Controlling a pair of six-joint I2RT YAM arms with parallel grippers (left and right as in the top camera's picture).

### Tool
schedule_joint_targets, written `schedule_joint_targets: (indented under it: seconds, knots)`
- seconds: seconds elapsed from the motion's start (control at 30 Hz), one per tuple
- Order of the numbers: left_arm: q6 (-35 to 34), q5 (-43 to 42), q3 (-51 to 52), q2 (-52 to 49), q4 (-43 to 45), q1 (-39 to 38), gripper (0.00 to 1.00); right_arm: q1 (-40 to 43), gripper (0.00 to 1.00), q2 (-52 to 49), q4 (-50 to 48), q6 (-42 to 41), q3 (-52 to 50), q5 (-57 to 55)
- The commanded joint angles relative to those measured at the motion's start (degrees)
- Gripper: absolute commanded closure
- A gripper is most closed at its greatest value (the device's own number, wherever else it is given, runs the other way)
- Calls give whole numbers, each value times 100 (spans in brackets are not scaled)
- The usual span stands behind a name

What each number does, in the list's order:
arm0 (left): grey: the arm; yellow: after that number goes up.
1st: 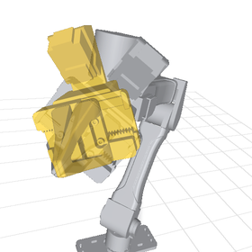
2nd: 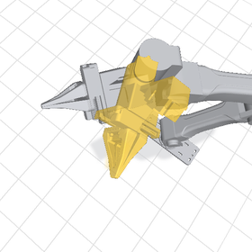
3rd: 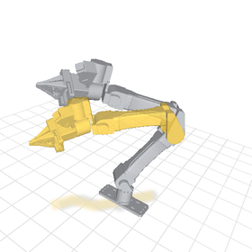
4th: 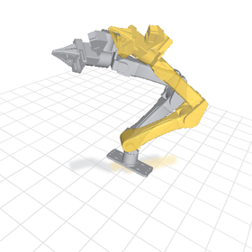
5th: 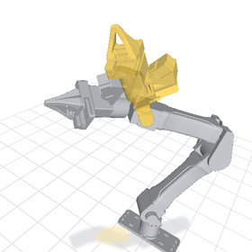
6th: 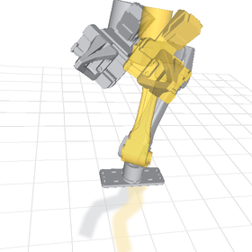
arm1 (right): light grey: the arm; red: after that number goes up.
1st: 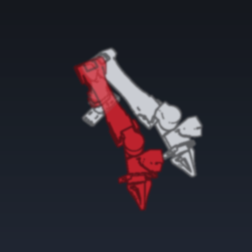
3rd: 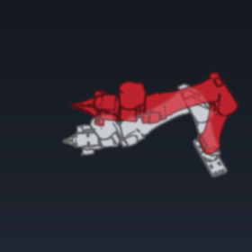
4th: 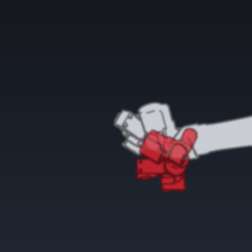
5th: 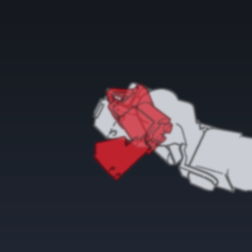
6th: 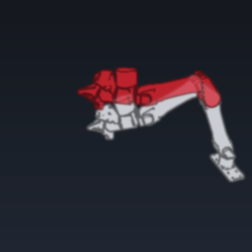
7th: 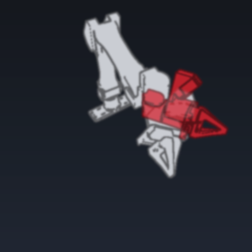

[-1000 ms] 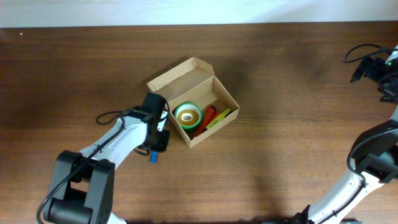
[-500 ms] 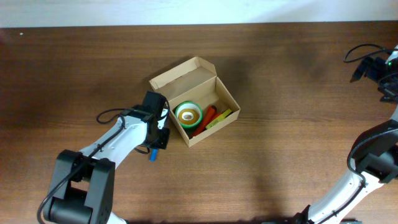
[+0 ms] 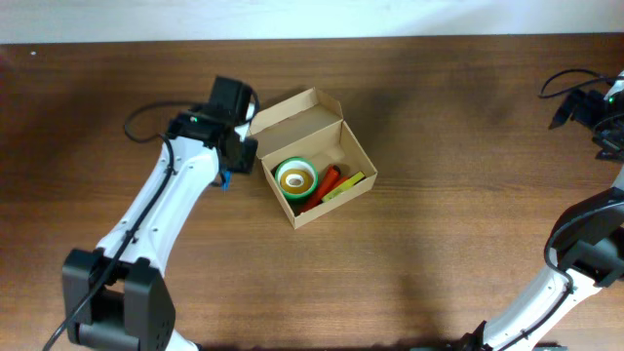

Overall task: Pack container
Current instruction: 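Carry the whiteboard marker with the left gripper into the box and release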

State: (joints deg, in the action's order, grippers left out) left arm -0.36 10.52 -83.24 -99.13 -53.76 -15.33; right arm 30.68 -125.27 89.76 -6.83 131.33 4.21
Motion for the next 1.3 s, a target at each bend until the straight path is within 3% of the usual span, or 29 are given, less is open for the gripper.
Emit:
schedule_joint_targets:
  seconds: [0.0,0.1,0.2,0.33,0.6,1.0,1.27]
  knots:
    - [586,68,-717,-17,-219,4,98,15,1,214,-2,42,-2,11]
    - [2070,-616,-1495,-17,-595,-55,98,15,1,214,-2,44,-2,11]
    - [2767,-1233,-1904,-28,-793,-76,98,15,1,214,-2,42,-2,11]
    - [3458,-1294,-1967,-162,-1272,-507,99,15,1,214,-2,42,-2,11]
    - [3469,-1451,-1967,-879,-1517,-1593,99,15,1,214,-2,44,-2,11]
    - [3150,-1008,-1880,-1572,-855,-1836,98,15,1,214,-2,44,-2,11]
    - [2546,-748,-1705,-1899,-555,-1987,98,15,1,214,-2,42,-2,11]
